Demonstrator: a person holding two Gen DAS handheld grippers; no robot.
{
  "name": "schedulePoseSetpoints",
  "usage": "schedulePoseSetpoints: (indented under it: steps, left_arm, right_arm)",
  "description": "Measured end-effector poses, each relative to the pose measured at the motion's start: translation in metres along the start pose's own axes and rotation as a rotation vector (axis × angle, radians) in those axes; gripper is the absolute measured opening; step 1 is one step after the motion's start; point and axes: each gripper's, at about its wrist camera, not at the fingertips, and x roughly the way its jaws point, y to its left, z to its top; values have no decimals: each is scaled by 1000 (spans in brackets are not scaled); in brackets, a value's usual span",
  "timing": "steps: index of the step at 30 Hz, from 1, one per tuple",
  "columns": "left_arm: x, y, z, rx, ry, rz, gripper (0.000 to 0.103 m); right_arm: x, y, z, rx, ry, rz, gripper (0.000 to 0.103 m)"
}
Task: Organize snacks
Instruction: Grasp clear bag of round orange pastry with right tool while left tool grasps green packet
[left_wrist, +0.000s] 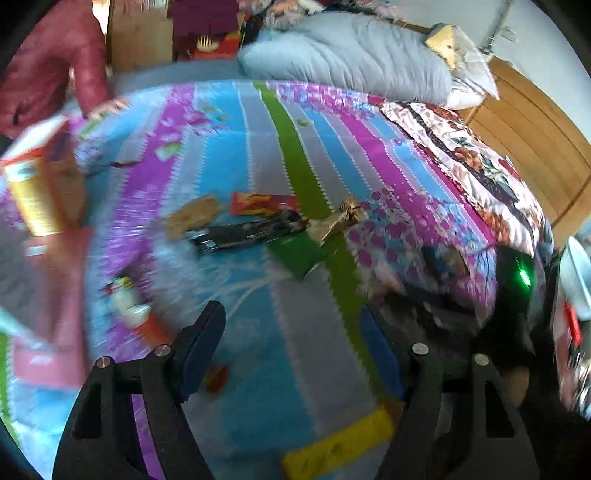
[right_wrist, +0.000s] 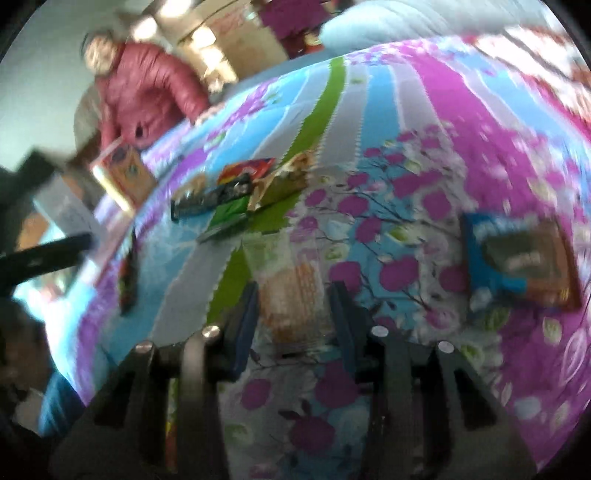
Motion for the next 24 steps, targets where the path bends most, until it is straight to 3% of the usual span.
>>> schedulePoseSetpoints:
  steps: [5, 10, 15, 17, 20, 22, 23, 24]
  left_arm:
    - [68, 1, 31, -114, 79, -35, 76]
    - [112, -5, 35, -96, 133, 31, 76]
    - [120, -12, 38, -54, 101, 76, 73]
    - [120, -15, 37, -26, 100, 96, 63]
    - [111, -17, 34, 15, 87, 109, 57]
    - [100, -16, 31, 25, 78, 99, 39]
    - [93, -15, 31, 28, 73, 91, 15]
    - [87, -16, 30, 34, 71, 89, 0]
  right_arm:
    - [0, -21, 6, 105, -22, 63, 39]
    - [2, -15, 6, 81, -25, 54, 40]
    - [2, -20, 5, 98, -28, 77, 40]
    - [3, -20, 5, 96, -27, 75, 40]
    - [2, -20, 5, 88, -28, 67, 40]
    - [0, -16, 5, 69, -33, 49, 40]
    - [-1, -14, 5, 54, -40, 32, 40]
    - [-3, -11, 5, 42, -47, 24, 40]
